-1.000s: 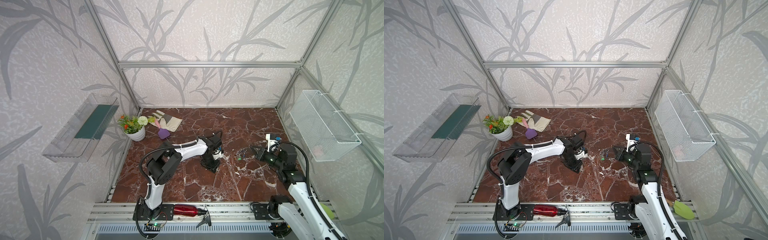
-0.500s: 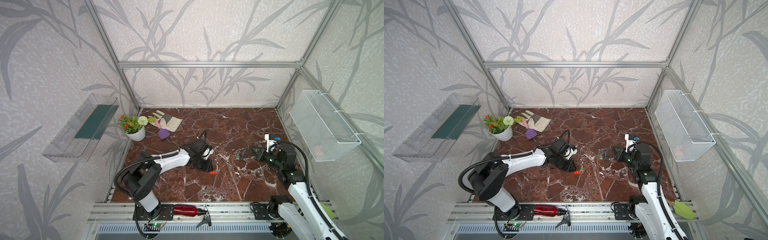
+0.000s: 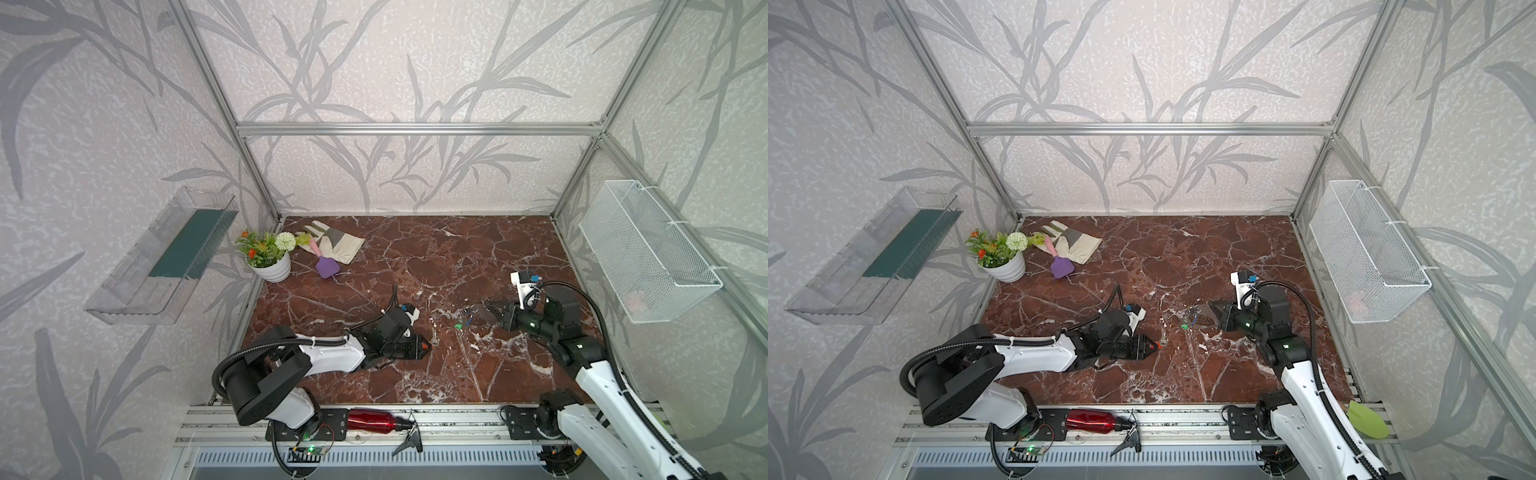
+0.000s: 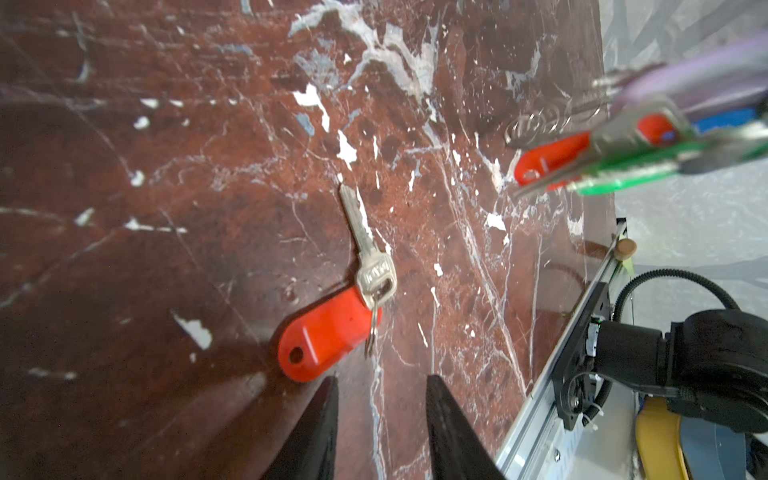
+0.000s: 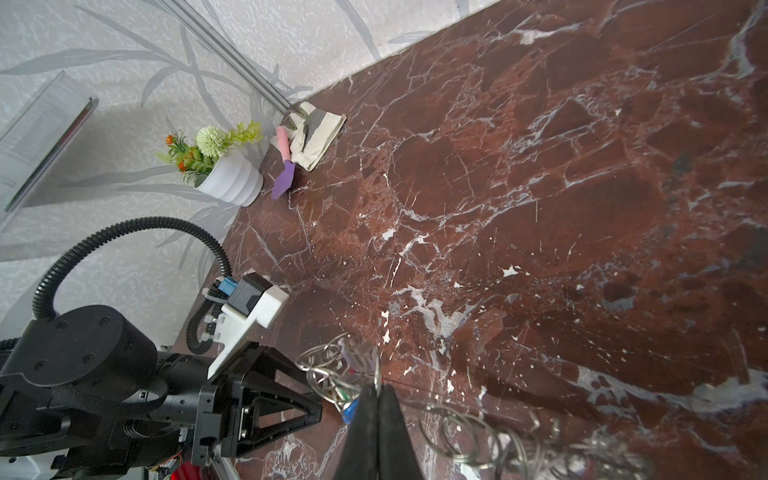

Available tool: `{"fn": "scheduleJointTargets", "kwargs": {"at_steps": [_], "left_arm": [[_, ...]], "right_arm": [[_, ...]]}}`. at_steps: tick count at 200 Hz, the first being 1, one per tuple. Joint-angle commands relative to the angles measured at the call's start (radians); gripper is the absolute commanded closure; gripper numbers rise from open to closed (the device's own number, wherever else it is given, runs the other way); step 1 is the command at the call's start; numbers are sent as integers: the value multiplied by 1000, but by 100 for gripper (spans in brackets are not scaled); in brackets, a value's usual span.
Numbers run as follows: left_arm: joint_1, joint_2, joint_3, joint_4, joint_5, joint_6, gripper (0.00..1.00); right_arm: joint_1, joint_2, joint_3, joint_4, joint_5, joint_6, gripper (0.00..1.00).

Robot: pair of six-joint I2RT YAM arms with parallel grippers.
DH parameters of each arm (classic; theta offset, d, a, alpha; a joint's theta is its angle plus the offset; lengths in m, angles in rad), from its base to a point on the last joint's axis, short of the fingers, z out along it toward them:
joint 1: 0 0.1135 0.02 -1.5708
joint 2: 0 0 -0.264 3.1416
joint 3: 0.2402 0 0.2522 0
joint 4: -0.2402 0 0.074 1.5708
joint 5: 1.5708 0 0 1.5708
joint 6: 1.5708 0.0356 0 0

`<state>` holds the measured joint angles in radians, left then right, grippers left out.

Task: Put the keys on the keyring

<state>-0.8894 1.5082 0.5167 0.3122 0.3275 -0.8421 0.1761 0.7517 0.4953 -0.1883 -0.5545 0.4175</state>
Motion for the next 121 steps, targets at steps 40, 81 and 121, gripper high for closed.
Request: {"fn": "scheduleJointTargets", "kwargs": {"at_steps": [40,81,121], "left_arm": [[-17,65,42,26,-54,-54,69],[-32,85,65,20,-46,-45,75],[-47,84,96,-26,-61,-25,79]], "right_arm": [[8,-12,26,13,-1,-12,100],[10,-7,15,24,-8,-9,100],[10,-2,6,39,-16,-5,100]]}}
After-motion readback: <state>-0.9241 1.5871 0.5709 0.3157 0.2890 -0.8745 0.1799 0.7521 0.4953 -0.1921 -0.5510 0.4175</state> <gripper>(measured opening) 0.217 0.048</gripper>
